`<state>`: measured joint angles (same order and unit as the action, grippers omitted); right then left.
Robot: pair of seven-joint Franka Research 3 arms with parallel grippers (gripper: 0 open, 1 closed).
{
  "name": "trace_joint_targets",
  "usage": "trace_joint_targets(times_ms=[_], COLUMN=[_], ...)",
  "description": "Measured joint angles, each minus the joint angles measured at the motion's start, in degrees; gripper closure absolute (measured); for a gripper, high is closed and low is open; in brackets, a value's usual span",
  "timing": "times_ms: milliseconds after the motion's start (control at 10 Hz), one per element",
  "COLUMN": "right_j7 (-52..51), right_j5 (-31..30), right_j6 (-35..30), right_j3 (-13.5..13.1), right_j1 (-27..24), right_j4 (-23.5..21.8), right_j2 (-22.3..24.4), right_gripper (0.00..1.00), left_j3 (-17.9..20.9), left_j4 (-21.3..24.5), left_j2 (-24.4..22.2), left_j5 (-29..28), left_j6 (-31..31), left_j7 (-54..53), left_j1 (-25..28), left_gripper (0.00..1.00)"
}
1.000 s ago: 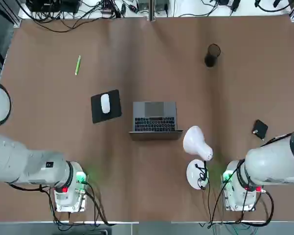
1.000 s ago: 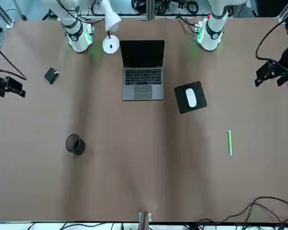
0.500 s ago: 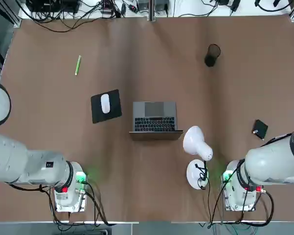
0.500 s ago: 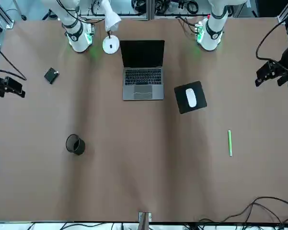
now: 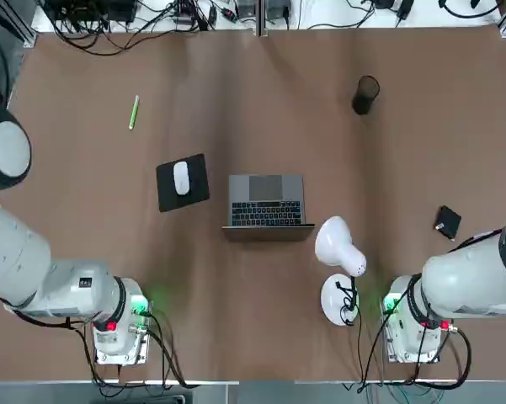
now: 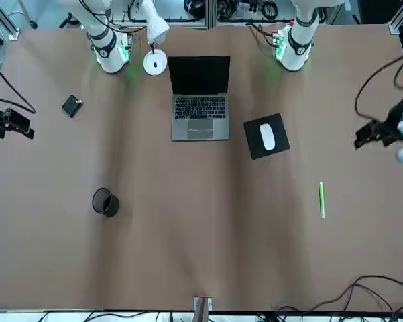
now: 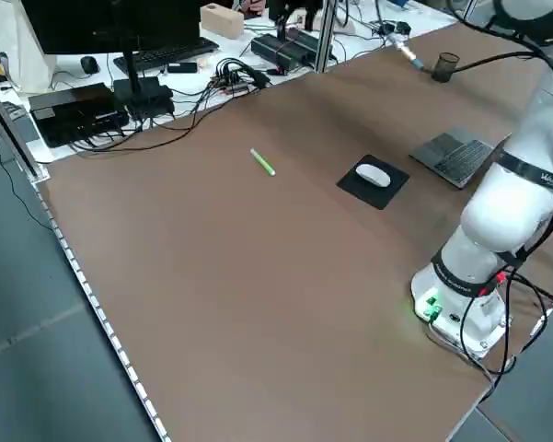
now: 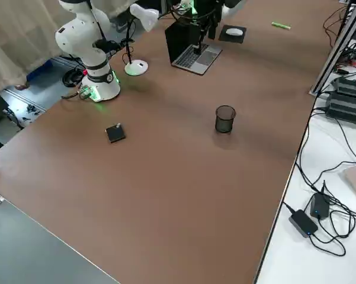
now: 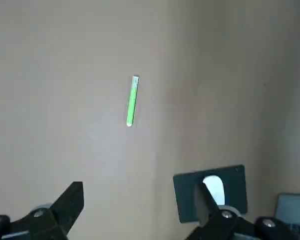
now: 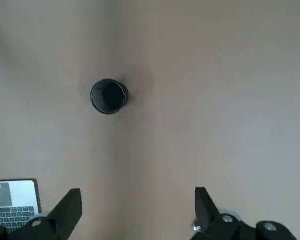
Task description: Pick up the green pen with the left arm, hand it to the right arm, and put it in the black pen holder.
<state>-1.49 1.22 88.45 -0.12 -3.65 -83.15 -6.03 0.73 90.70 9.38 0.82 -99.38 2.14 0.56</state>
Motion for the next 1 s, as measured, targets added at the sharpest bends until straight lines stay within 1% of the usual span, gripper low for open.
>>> trace_joint_targets(times_ms=[200,500,700,1000], right_j7=[3.9,15.9,24.3,36.2], right_j5=[0.6,5.4,8.3,11.9], right_j6=[1.1,1.1,1.0,1.0], right_j3=[0.0,0.1,0.2,0.3], right_j1=[0.0,0.0,0.0,0.1], right_j4=[0.0,0.0,-0.1,-0.4], right_j2=[0.0,0.0,-0.2,-0.5], right_gripper=[0.0,0.0,0.0,0.0], left_j3=[0.6,2.4,3.3,3.6], left_j4=[5.7,12.8,15.9,18.6], left_j2=[2.2,4.3,7.0,11.5], left_j5=[0.0,0.0,0.0,0.0], left_j6=[-8.5,-18.3,-23.7,-29.1], left_j7=[-0.5,-3.6,-5.1,-5.6], left_j1=[0.1,0.2,0.3,1.0], left_gripper=[0.02,0.03,0.04,0.07])
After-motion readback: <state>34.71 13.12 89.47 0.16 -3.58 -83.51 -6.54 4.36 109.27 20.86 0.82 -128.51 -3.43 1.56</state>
